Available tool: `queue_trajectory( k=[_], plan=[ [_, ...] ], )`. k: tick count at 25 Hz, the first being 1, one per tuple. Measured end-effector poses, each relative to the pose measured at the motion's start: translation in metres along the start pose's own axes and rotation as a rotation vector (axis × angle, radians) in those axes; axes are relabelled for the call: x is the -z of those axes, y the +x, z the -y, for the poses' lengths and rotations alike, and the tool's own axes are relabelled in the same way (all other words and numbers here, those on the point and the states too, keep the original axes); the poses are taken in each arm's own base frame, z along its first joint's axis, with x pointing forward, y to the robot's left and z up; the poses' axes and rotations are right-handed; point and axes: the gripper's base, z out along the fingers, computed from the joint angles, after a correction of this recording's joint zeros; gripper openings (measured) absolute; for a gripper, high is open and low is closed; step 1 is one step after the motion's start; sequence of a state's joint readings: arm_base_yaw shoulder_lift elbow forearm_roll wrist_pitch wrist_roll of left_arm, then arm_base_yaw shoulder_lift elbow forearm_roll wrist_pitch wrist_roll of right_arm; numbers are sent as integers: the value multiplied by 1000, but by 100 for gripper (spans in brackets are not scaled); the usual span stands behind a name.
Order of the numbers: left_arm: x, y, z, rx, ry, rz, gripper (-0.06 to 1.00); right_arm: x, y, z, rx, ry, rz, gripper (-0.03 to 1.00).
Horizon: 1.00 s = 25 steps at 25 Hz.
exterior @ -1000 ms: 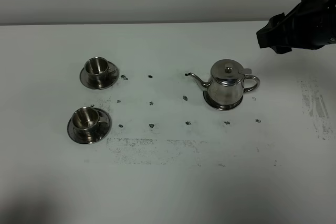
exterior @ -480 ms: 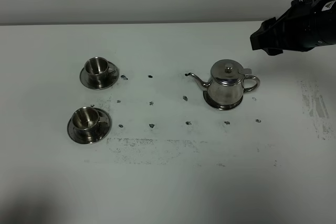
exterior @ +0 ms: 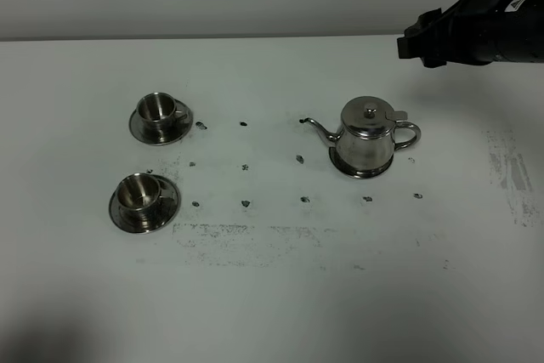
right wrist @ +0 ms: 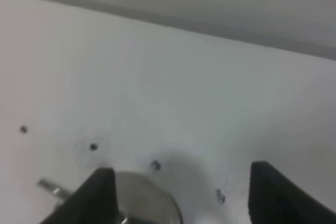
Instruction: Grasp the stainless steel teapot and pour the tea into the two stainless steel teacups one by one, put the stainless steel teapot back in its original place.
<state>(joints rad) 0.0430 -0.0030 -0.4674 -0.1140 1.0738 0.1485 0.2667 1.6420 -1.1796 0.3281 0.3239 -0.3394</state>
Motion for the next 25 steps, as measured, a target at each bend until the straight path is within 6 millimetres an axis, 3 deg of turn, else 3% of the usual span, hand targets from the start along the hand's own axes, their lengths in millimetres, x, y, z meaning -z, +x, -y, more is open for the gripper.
queue_trajectory(
  k=[5,14,25],
  plan=[
    [0,0,0,0,0,0,58,-36,9,6,-55,30,-57,49],
    [0,0,0,0,0,0,58,-80,19,12,-68,50,-138,48],
    [0,0,0,0,0,0,58,-102,44,19,3,68,-258,48]
  ],
)
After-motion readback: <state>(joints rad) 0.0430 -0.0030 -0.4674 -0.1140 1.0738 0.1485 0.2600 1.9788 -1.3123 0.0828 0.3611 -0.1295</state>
